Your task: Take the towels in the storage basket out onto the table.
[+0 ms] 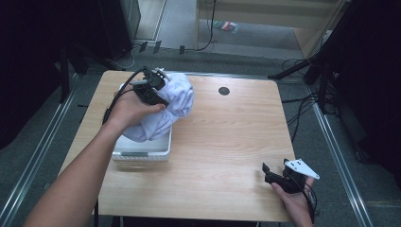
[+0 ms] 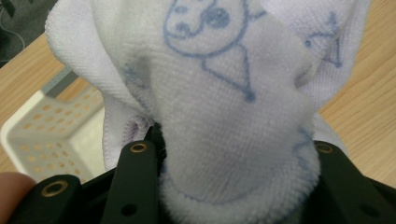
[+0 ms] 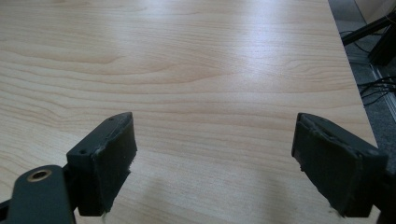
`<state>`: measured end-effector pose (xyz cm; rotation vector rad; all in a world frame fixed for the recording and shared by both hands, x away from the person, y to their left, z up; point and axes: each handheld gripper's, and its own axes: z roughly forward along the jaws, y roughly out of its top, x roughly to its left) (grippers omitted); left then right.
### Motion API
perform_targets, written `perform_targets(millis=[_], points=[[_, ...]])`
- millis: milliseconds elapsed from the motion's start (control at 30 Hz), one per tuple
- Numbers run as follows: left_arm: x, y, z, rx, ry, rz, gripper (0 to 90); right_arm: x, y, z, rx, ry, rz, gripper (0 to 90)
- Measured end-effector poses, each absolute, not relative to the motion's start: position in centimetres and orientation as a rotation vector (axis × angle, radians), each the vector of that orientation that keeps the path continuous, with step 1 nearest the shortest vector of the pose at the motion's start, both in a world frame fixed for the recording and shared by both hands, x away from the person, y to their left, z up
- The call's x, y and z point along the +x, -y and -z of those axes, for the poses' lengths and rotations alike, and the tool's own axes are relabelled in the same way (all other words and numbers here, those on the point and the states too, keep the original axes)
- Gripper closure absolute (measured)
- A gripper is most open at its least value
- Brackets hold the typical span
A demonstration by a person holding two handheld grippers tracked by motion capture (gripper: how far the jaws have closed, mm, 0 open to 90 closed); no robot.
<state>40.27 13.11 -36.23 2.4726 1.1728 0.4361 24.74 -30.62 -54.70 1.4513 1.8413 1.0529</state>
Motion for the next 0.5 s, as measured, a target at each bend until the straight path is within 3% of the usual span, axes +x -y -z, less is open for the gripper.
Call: perform_targets(millis=[500], points=[[40.4,-7.6,37.5,2.523,-1.079,-0.403,57.4,24.7,30.6,54.7,1.439,-1.859,-1.049,13.1]])
